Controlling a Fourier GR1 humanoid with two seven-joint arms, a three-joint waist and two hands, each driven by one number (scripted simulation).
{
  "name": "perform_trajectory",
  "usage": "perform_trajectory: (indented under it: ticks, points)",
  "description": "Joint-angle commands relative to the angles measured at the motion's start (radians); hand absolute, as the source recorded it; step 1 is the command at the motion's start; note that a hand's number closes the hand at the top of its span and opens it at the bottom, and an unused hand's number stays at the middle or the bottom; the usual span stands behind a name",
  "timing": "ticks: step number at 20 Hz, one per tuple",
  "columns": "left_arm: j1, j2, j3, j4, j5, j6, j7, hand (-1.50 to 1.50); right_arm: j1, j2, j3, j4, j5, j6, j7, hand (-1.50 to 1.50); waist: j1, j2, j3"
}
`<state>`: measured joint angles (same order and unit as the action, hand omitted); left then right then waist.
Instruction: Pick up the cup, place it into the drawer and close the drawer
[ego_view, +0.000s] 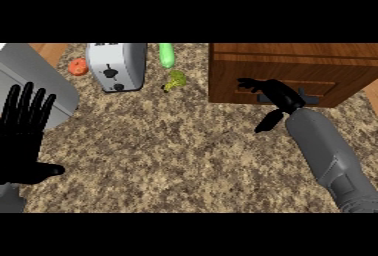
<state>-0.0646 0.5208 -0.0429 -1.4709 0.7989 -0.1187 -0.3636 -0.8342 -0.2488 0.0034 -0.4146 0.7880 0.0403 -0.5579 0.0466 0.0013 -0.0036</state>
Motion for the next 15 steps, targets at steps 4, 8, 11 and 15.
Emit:
perform_trajectory:
  ticks: [4,8,11,15]
  points:
    - [-0.015,-0.008,0.006,0.019,-0.009,-0.026,0.006,-1.5,-0.123,-0.075,-0.052,0.189,0.005,-0.001,-0.016,-1.5,0.021,0.026,0.006]
    - [-0.012,-0.026,-0.007,0.045,-0.051,-0.031,-0.033,-1.5,-0.105,-0.114,-0.066,0.214,-0.004,-0.004,-0.085,-1.5,0.029,0.033,0.007]
    - [-0.063,0.0,0.025,0.054,-0.017,-0.027,0.012,-1.5,-0.143,-0.132,-0.072,0.233,-0.009,0.023,-0.059,-1.5,0.036,0.037,0.007]
    - [-0.073,-0.011,-0.001,0.048,-0.039,-0.023,0.021,-1.5,-0.163,-0.112,-0.072,0.25,-0.009,0.013,-0.048,-1.5,0.042,0.038,0.008]
